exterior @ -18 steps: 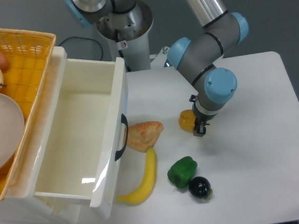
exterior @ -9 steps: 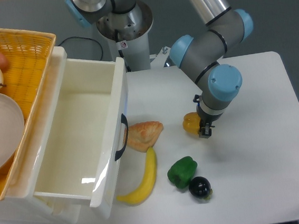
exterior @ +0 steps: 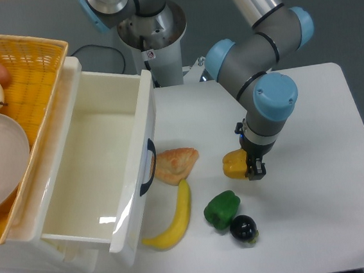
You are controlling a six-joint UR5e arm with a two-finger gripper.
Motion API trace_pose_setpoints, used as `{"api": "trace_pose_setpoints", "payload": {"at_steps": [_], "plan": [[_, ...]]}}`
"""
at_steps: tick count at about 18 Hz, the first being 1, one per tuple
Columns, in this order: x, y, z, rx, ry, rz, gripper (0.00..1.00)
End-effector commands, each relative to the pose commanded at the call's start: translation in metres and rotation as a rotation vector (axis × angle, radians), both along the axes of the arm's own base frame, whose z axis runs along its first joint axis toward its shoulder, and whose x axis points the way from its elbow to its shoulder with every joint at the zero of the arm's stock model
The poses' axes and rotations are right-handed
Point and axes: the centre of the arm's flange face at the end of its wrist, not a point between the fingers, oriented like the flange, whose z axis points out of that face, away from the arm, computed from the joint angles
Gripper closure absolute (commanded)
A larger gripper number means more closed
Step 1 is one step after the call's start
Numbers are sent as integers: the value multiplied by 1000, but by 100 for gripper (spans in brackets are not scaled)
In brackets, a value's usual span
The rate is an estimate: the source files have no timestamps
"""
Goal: Pick up the yellow pepper
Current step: 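Close the gripper on the yellow pepper, then lift the yellow pepper and carry it toward the bread slice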
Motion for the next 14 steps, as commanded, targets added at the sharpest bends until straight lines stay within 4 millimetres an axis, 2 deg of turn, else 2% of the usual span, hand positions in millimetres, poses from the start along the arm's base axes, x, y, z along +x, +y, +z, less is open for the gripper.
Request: {"api": "trace_pose_setpoints", "payload": {"at_steps": [3, 7, 9, 14], "plan": [[17, 12, 26, 36, 4, 88, 60], [41, 18, 50, 67, -54, 135, 60], [59, 22, 71, 95, -81, 149, 60], [68, 22, 76, 82, -97, 156, 60]]}}
